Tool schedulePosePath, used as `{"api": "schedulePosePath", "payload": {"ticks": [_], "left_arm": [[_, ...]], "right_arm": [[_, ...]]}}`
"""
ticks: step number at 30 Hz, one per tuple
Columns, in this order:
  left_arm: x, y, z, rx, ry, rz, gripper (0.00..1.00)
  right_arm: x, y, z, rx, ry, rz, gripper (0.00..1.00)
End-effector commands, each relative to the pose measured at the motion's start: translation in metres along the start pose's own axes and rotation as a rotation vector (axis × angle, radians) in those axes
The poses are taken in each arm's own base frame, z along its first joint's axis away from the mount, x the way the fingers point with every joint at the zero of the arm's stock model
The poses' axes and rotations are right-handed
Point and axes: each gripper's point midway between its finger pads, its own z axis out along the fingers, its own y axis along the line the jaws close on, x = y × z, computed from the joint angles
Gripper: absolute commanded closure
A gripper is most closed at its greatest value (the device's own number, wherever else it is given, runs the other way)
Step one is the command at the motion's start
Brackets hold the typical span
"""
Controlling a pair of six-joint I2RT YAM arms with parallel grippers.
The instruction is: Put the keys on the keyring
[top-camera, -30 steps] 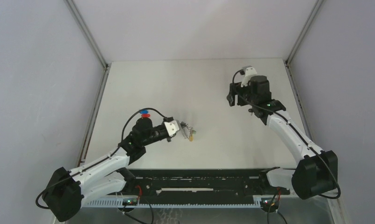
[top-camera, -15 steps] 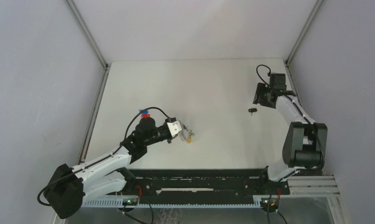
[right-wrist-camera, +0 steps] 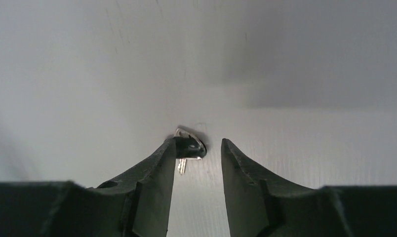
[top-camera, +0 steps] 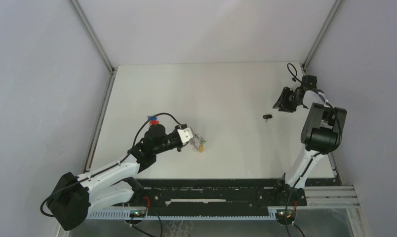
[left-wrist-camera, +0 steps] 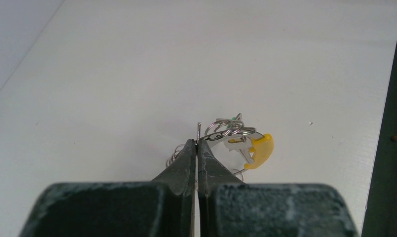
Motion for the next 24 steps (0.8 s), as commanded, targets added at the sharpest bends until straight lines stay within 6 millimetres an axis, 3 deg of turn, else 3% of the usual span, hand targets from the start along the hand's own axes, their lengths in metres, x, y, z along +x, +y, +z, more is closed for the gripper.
{"api": "schedulePosePath", "payload": {"ticks": [1, 11, 18, 24], "left_arm": [[-0.035, 0.018, 0.003, -0.048, -0.08, 0.044, 1.0], [-0.031, 0.019, 0.006, -0.047, -0.062, 0.039, 1.0], [-0.033, 0.018, 0.006, -0.039, -0.067, 0.04, 1.0], [-0.036, 0.017, 0.004, -0.038, -0.074, 0.039, 1.0]], "right_arm": [[-0.013, 0.016, 0.001, -0.16, 0.01, -0.025, 0.62], [0.009, 0.015, 0.02, -0.24, 0.126, 0.018, 0.65], [0.026, 0.026, 0.018, -0.245, 0.196, -0.008, 0.74], [0.025, 0.024, 0.013, -0.196, 0.194, -0.029, 0.79]]}}
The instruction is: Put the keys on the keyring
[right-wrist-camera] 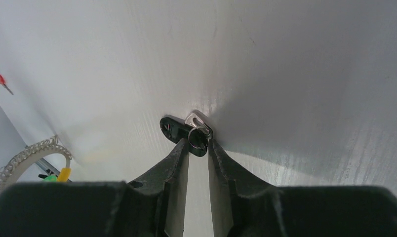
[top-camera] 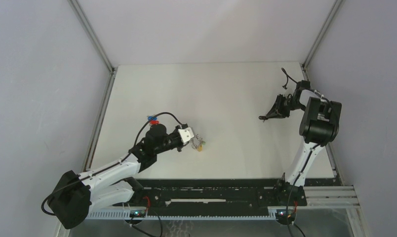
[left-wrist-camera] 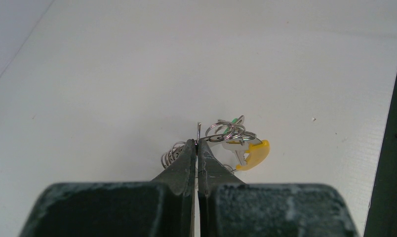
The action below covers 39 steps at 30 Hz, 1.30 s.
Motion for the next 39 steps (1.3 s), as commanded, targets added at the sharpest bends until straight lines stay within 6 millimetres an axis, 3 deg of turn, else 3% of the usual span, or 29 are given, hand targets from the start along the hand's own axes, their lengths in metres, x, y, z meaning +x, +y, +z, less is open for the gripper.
{"api": "schedulePosePath", "payload": {"ticks": [1, 11, 23, 39], "left_arm": [[-0.044, 0.015, 0.001, -0.029, -0.102, 0.045, 1.0], [-0.043, 0.015, 0.001, -0.03, -0.1, 0.041, 1.0], [-0.044, 0.016, 0.001, -0.033, -0.099, 0.041, 1.0], [-0.042, 0.017, 0.002, -0.033, -0.089, 0.039, 1.0]], "right_arm": [[-0.014, 0.01, -0.015, 0.045, -0.041, -0.079, 0.79], [-0.026, 0.022, -0.03, 0.443, -0.104, -0.332, 0.71], [-0.026, 0.016, -0.023, 0.764, -0.002, -0.51, 0.76], [-0.008, 0.011, 0.0, 0.756, 0.145, -0.549, 0.78]]}}
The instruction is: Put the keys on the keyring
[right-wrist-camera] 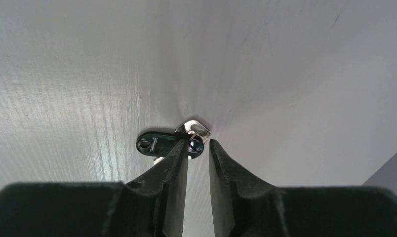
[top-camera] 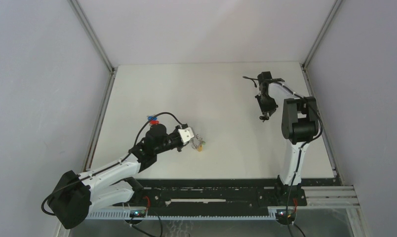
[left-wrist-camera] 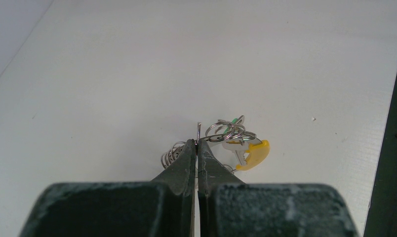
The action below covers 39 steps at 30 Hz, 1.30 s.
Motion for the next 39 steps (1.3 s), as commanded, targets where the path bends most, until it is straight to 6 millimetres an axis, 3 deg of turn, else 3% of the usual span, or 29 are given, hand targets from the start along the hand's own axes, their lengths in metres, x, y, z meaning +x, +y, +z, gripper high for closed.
{"api": "schedulePosePath", "payload": {"ticks": [1, 15, 28, 34, 39], "left_arm": [[-0.042, 0.017, 0.002, -0.034, -0.089, 0.04, 1.0], [-0.041, 0.017, 0.004, -0.031, -0.083, 0.036, 1.0], [-0.041, 0.016, 0.003, -0.028, -0.083, 0.035, 1.0], [-0.043, 0.016, 0.002, -0.03, -0.087, 0.037, 1.0], [-0.044, 0.017, 0.001, -0.033, -0.092, 0.038, 1.0]], "right_arm": [[-0.009, 0.001, -0.006, 0.005, -0.012, -0.029, 0.78], [-0.001, 0.006, -0.004, -0.056, 0.023, -0.025, 0.78], [-0.001, -0.011, -0.003, 0.004, 0.004, 0.032, 0.95], [-0.011, -0.022, -0.013, 0.055, -0.07, 0.077, 1.0], [-0.028, 0.0, -0.037, -0.061, -0.2, 0.066, 1.0]]}}
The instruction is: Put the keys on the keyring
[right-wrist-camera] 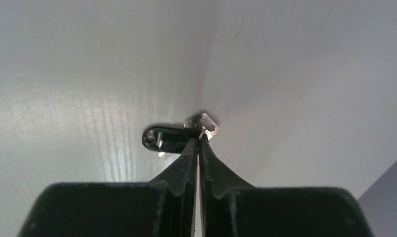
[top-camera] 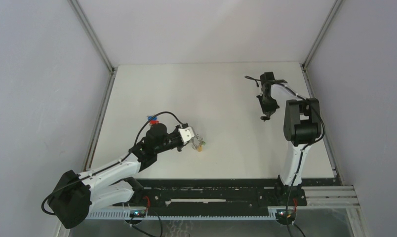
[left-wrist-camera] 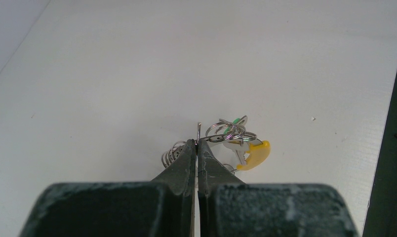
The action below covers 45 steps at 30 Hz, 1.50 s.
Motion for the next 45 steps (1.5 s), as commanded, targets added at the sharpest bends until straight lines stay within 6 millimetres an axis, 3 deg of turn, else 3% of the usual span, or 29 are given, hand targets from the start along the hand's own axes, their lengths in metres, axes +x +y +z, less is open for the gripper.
{"api": "schedulePosePath", "payload": {"ticks": [1, 8, 16, 21, 24, 29, 34, 38, 45], "left_arm": [[-0.043, 0.016, 0.0, -0.037, -0.099, 0.042, 1.0], [-0.046, 0.019, -0.004, -0.06, -0.112, 0.048, 1.0], [-0.051, 0.021, -0.007, -0.08, -0.138, 0.043, 1.0], [-0.055, 0.023, -0.01, -0.101, -0.165, 0.038, 1.0], [-0.054, 0.025, -0.011, -0.112, -0.166, 0.034, 1.0], [-0.053, 0.025, -0.01, -0.114, -0.166, 0.03, 1.0], [-0.053, 0.027, -0.009, -0.12, -0.162, 0.03, 1.0], [-0.052, 0.027, -0.009, -0.122, -0.159, 0.028, 1.0], [-0.051, 0.028, -0.009, -0.126, -0.153, 0.031, 1.0]], "right_arm": [[-0.033, 0.019, -0.043, -0.097, -0.213, 0.017, 1.0], [-0.05, 0.078, -0.098, -0.307, -0.479, -0.07, 1.0], [-0.033, 0.171, -0.142, -0.711, -0.711, -0.2, 1.0], [-0.017, 0.211, -0.147, -0.906, -0.747, -0.222, 1.0], [-0.01, 0.228, -0.136, -0.932, -0.716, -0.23, 1.0], [-0.005, 0.241, -0.114, -0.951, -0.677, -0.174, 1.0], [-0.007, 0.228, -0.102, -0.818, -0.644, -0.12, 0.99], [-0.003, 0.215, -0.112, -0.672, -0.601, -0.169, 0.87], [0.015, 0.192, -0.102, -0.52, -0.352, -0.232, 0.72]]}}
